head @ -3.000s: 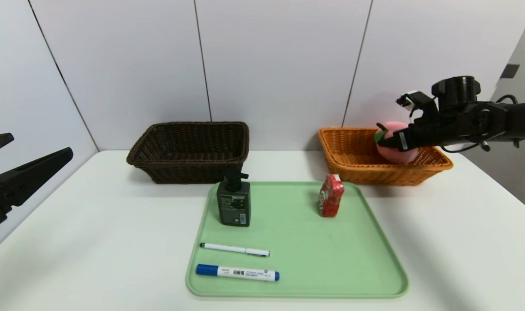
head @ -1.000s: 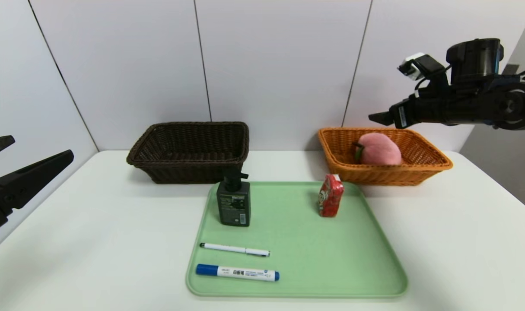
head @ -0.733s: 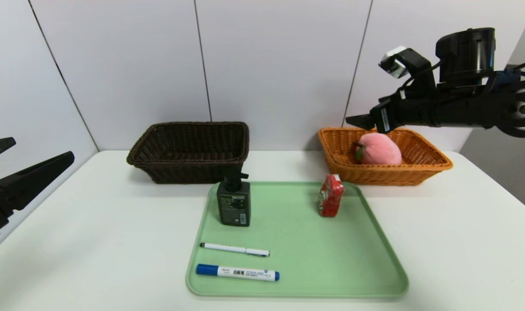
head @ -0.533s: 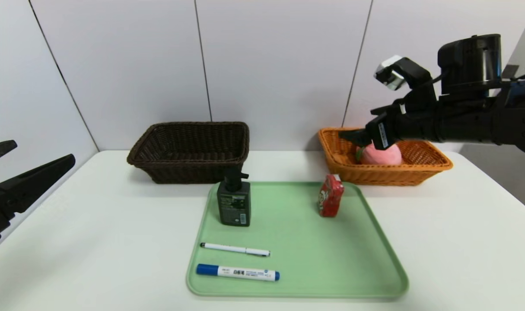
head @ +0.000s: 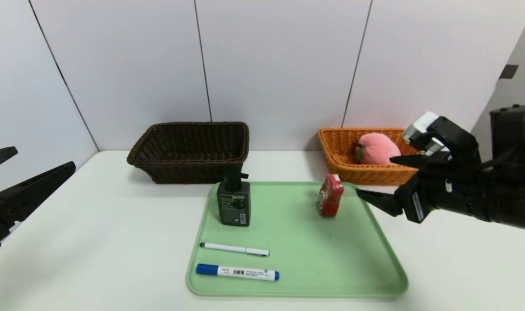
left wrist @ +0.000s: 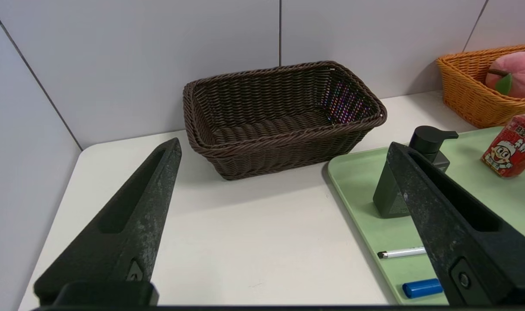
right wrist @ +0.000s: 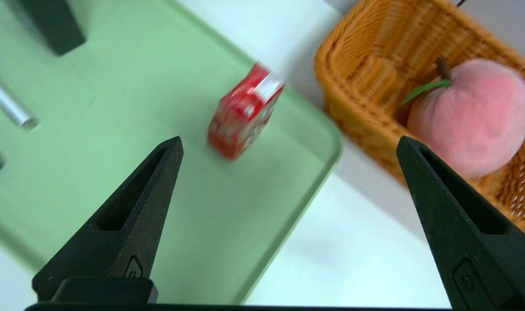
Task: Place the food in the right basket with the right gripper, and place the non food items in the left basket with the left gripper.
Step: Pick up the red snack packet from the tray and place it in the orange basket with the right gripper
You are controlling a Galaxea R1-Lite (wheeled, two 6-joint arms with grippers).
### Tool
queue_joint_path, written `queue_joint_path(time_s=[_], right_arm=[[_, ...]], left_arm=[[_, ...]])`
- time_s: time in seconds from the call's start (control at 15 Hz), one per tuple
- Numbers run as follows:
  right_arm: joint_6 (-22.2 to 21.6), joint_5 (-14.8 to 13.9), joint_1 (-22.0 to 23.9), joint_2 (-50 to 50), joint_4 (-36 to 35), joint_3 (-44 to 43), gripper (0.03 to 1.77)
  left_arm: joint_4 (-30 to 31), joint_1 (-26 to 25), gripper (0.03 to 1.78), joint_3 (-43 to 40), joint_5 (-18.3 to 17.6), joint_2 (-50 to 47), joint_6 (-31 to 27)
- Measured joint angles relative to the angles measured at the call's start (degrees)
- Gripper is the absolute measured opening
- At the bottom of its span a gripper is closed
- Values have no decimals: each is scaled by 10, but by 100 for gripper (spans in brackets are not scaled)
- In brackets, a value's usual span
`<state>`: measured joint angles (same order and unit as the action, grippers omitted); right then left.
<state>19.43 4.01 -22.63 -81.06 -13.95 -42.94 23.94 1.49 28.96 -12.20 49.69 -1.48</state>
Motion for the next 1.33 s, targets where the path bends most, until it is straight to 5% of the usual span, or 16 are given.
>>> queue_joint_path(time_s=[0.4,0.73,0.93,1.33], right_arm=[[-50,-26,-35,39,-5,74,170],[-68,-58,-62,10,-135,138,170],[-74,-68,-66,-30,-153,126,170],[-160,-159,-107,-127,-219,105,170]], left_arm=[[-1,0,169,-16,0,-16,-1],[-1,0,169,-23,0,-26,-3],[-1,0,169,-24,0,-28,-3],[-2,0,169,-31,0,-32,-4]])
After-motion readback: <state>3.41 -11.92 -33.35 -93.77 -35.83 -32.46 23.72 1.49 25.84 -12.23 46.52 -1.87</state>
